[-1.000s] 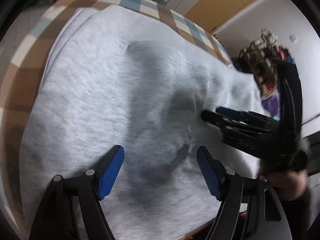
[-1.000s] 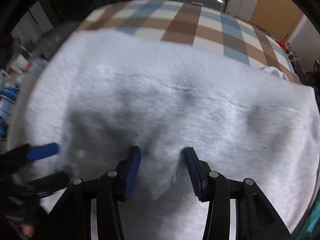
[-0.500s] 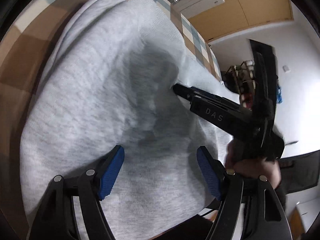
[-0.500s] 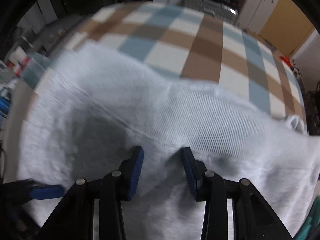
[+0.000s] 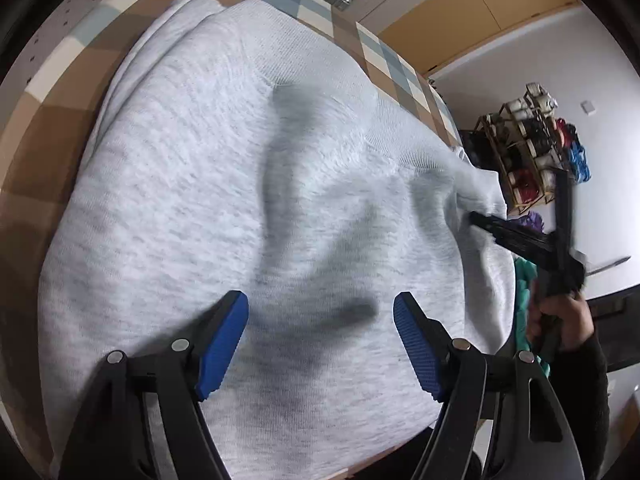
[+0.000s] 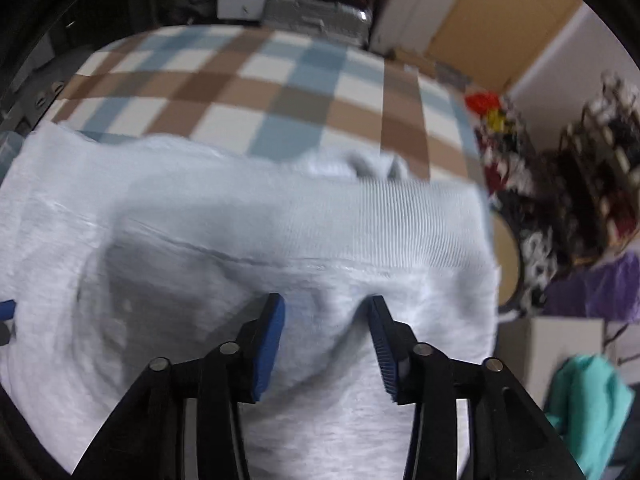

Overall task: Fold large clothes
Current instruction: 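Open both grippers and press the folded sweatshirt flat on the bed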

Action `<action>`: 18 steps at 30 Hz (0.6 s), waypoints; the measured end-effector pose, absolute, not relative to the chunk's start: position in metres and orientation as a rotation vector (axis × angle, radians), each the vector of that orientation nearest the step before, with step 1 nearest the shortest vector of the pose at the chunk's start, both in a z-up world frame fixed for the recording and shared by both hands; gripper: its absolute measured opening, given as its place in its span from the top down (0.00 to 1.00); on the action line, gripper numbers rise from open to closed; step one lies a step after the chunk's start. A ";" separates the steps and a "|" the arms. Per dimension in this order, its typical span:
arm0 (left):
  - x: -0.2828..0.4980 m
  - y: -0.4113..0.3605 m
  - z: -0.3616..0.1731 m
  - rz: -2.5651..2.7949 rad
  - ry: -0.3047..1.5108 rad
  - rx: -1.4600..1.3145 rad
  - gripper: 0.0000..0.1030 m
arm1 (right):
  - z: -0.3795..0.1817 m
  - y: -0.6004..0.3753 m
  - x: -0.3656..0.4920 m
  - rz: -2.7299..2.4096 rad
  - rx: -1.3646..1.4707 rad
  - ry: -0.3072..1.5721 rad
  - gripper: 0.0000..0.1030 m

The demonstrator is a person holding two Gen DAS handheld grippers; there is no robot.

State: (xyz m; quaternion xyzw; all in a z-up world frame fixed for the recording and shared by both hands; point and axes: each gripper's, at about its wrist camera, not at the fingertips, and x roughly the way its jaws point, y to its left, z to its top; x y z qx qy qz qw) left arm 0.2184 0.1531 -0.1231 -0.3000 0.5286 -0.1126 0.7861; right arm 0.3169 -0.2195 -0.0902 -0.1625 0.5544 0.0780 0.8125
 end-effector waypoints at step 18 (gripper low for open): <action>0.233 0.119 -0.119 -0.201 1.126 -0.440 0.31 | -0.054 -0.126 0.150 0.585 -0.253 1.091 0.61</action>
